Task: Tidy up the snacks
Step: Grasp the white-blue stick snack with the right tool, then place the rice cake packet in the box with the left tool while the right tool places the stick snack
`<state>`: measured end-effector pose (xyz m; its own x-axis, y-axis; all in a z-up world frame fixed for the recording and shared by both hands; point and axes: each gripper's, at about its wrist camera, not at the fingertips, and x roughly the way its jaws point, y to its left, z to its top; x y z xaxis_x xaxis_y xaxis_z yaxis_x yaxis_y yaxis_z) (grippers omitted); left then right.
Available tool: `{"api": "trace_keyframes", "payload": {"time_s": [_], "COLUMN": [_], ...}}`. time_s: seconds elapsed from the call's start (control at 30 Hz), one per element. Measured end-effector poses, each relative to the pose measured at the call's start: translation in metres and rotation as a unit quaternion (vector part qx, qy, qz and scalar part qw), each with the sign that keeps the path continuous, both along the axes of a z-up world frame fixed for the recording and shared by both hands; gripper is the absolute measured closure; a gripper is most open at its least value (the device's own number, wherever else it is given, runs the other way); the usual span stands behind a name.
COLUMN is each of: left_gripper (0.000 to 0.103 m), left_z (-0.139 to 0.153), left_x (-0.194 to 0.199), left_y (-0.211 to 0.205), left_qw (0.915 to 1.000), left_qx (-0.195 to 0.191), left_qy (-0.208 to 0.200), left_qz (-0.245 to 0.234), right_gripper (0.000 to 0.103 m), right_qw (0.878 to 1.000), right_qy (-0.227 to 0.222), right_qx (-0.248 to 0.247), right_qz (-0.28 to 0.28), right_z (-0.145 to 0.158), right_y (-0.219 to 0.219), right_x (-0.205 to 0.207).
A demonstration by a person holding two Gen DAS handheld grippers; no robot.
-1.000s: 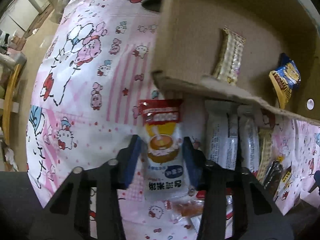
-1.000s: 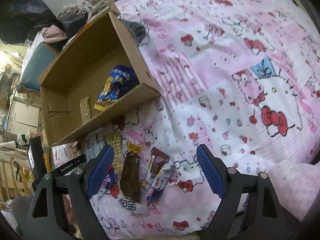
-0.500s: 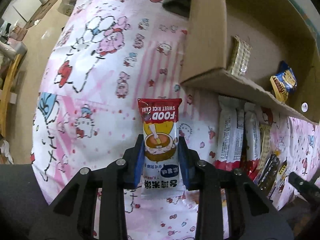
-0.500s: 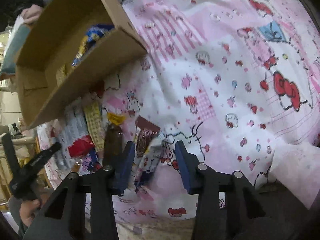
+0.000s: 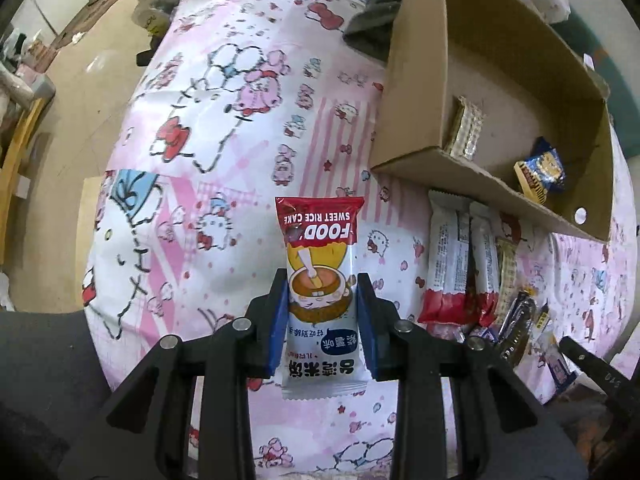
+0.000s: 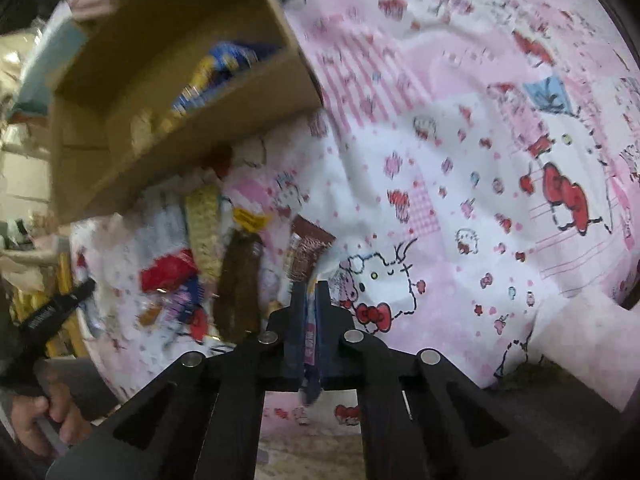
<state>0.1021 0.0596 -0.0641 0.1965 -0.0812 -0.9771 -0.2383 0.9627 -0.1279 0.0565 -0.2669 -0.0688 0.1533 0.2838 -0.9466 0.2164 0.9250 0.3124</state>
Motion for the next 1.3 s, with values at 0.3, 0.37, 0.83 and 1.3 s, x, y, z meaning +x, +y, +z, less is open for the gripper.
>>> {"api": "trace_keyframes", "payload": {"time_s": [0.3, 0.37, 0.83, 1.3], "left_gripper": [0.075, 0.075, 0.075, 0.075], "left_z": [0.024, 0.025, 0.017, 0.065], "left_x": [-0.015, -0.014, -0.011, -0.004], "left_y": [0.03, 0.03, 0.016, 0.013], "left_qw": [0.9992, 0.9991, 0.9992, 0.9927], "left_qx": [-0.003, -0.003, -0.007, -0.083], "left_qy": [-0.035, -0.035, -0.038, -0.086], "left_qz": [0.021, 0.021, 0.013, 0.015], "right_gripper": [0.102, 0.089, 0.069, 0.083], "right_qw": [0.997, 0.997, 0.995, 0.993], "right_qy": [-0.06, -0.02, 0.095, -0.077], "right_qx": [0.053, 0.067, 0.007, 0.085], "right_qz": [-0.018, -0.028, -0.014, -0.027], "right_z": [0.042, 0.025, -0.049, 0.047], "right_y": [-0.006, -0.011, 0.003, 0.013], "right_x": [-0.003, 0.001, 0.004, 0.0]}}
